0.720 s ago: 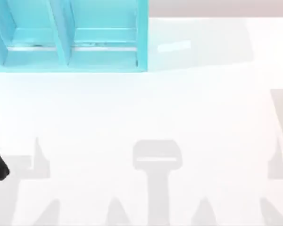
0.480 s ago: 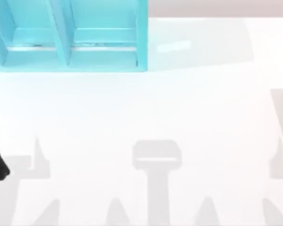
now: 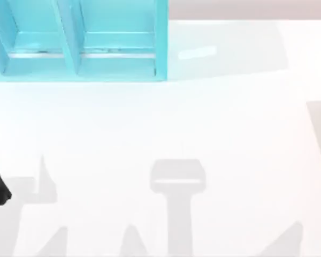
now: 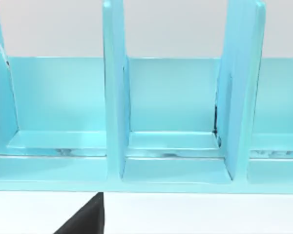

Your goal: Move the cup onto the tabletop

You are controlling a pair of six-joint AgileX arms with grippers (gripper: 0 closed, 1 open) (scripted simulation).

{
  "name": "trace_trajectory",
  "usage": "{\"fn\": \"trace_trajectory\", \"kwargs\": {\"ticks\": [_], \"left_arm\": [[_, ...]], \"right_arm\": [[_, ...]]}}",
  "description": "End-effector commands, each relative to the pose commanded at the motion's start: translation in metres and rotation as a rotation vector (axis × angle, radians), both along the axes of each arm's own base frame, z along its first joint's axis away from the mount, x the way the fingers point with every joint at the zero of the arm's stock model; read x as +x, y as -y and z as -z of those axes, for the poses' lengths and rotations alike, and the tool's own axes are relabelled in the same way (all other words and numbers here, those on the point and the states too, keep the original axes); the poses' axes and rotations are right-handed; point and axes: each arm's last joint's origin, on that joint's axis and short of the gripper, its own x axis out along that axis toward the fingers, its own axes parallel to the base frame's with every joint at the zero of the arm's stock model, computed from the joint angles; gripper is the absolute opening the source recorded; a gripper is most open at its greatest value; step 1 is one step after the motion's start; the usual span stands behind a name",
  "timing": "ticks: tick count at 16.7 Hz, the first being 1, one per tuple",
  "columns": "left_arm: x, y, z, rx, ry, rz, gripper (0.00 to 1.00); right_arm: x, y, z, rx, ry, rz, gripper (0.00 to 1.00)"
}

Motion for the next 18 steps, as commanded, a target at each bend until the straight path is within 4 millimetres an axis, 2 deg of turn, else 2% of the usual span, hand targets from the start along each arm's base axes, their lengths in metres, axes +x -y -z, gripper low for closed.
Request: {"fn": "trace_trajectory", "kwargs": {"ticks": [4,9,13,18], "left_arm": [[0.0,0.0,0.0,0.0,0.0,0.0,1.0],[0.0,0.0,0.0,0.0,0.0,0.0,1.0],[0.0,0.0,0.0,0.0,0.0,0.0,1.0],[0.0,0.0,0.0,0.0,0.0,0.0,1.0]], "right_arm": [[0.034,0.039,-0.022,-0.026,-0.425,0.002,1.0],[0.069,0.101,-0.024,0.08,-0.83,-0.083,1.0],[0.079,0.135,-0.02,0.166,-0.977,-0.148,1.0],[0.079,0.14,-0.02,0.18,-0.996,-0.16,1.0]]}}
